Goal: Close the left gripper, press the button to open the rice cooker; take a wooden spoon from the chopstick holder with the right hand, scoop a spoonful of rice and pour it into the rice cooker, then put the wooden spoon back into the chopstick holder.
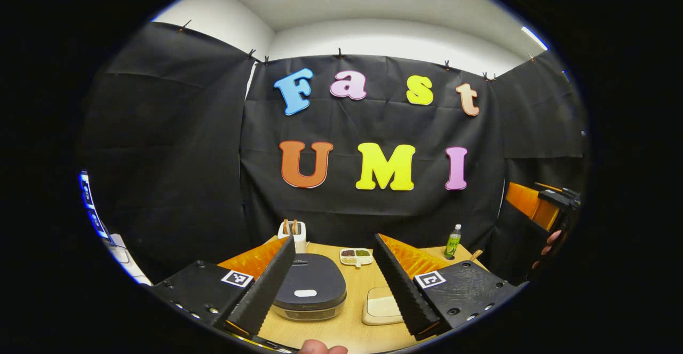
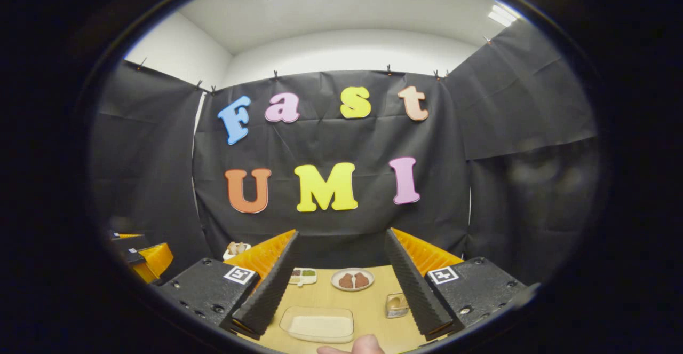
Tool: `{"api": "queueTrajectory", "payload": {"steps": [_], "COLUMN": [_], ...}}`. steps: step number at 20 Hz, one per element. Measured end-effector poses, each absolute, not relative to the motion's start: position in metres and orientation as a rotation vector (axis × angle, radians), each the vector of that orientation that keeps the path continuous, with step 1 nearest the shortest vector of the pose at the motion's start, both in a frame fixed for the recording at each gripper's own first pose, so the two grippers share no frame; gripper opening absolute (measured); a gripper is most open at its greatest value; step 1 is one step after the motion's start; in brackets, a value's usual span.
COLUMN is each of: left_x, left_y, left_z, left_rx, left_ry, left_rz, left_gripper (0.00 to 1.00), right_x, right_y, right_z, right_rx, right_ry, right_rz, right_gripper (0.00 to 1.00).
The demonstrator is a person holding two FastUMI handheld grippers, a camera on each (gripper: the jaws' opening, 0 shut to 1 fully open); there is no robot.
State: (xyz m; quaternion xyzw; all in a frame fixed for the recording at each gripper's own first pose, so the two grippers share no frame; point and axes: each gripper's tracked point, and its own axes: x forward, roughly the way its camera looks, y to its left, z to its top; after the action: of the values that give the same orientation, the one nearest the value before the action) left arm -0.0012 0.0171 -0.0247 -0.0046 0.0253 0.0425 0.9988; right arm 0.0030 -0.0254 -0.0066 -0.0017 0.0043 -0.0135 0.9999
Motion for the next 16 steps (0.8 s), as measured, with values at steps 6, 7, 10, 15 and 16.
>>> {"api": "queueTrajectory", "payload": {"steps": [6, 7, 10, 15, 16], "left_x": [0.011, 0.015, 0.023, 0.042, 0.045], "left_y": [0.023, 0.025, 0.031, 0.035, 0.034], "left_z": [-0.052, -0.059, -0.080, -0.112, -0.119], "left_rx": [-0.020, -0.023, -0.028, -0.054, -0.063], "left_ry": [0.146, 0.169, 0.241, 0.371, 0.401], "left_rz": [0.152, 0.165, 0.194, 0.211, 0.211], "left_gripper": [0.95, 0.95, 0.95, 0.95, 0.95], "right_x": [0.028, 0.035, 0.054, 0.089, 0.096], "right_y": [-0.037, -0.039, -0.043, -0.047, -0.047], "right_z": [-0.030, -0.034, -0.047, -0.064, -0.068], "right_rx": [0.005, 0.005, 0.010, 0.028, 0.032], "right_ry": [0.047, 0.053, 0.078, 0.112, 0.120], "right_rz": [-0.009, -0.007, 0.008, 0.031, 0.035], "right_gripper": [1.00, 1.00, 1.00, 1.00, 1.00]}}
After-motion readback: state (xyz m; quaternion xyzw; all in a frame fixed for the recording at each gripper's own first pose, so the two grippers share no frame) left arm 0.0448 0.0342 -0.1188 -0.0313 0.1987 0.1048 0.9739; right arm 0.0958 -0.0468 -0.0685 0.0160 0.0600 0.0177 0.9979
